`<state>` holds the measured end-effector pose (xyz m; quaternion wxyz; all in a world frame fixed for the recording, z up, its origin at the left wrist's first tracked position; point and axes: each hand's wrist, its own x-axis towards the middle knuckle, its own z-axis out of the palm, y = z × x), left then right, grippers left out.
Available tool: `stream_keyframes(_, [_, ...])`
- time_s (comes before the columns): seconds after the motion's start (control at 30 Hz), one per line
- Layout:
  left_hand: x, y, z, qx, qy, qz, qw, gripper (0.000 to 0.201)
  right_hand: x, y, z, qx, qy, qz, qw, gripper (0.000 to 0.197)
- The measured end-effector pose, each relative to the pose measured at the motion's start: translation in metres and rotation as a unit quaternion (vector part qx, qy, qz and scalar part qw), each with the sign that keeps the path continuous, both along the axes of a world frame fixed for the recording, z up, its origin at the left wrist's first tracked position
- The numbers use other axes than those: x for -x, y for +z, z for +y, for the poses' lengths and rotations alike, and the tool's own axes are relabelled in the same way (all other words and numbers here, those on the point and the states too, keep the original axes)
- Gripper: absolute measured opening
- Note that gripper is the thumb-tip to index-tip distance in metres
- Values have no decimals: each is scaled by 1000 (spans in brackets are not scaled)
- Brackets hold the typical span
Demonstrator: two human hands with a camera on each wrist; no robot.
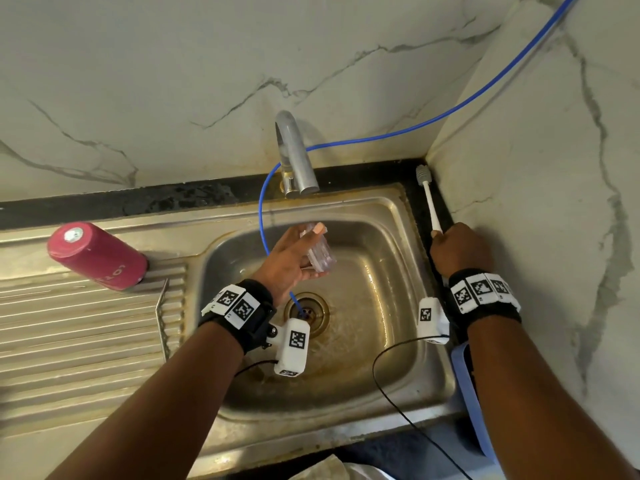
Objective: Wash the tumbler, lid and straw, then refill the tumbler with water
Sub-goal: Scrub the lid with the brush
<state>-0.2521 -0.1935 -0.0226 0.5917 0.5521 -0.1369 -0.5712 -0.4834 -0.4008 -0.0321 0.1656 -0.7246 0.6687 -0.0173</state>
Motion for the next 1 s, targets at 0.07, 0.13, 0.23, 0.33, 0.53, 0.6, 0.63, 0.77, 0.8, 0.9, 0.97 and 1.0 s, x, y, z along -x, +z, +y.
stream_keyframes(0.07, [-4, 2, 4, 3, 16, 17, 1000, 63, 1, 3, 14, -19, -10, -63, 998, 35])
stream_keyframes(0.13, [-9, 2, 7, 14, 33, 38, 999, 62, 5, 6, 33, -48, -17, -133, 990, 30])
stream_keyframes(0.23, [-16, -2, 13, 26, 60, 67, 996, 65, 9, 18, 69, -60, 20, -195, 979, 22])
stream_keyframes(0.33, [-22, -3, 20, 29, 74, 91, 993, 76, 20, 31, 108, -85, 68, -238, 965, 25])
stream_keyframes(0.53, [-30, 1, 31, 31, 102, 121, 987, 84, 43, 32, 160, -84, 225, -337, 910, 32])
stream_keyframes(0.6, [-30, 1, 34, 22, 113, 115, 987, 74, 44, 38, 168, -83, 255, -340, 901, 33])
stream_keyframes(0.63, [-30, 1, 35, 16, 116, 107, 987, 77, 45, 40, 171, -80, 261, -340, 900, 33])
stream_keyframes(0.77, [-27, 4, 35, 8, 135, 94, 986, 84, 40, 45, 177, -68, 255, -364, 893, 33])
stream_keyframes(0.8, [-25, 5, 36, 12, 139, 98, 985, 83, 38, 45, 178, -64, 260, -366, 891, 32])
stream_keyframes(0.9, [-22, 10, 40, 30, 157, 118, 980, 79, 37, 46, 185, -61, 291, -372, 879, 33])
stream_keyframes(0.97, [-23, 13, 42, 38, 175, 132, 975, 75, 37, 47, 191, -64, 306, -372, 874, 33])
stream_keyframes(1.0, [-23, 14, 44, 41, 185, 140, 972, 74, 38, 46, 193, -63, 313, -368, 873, 33])
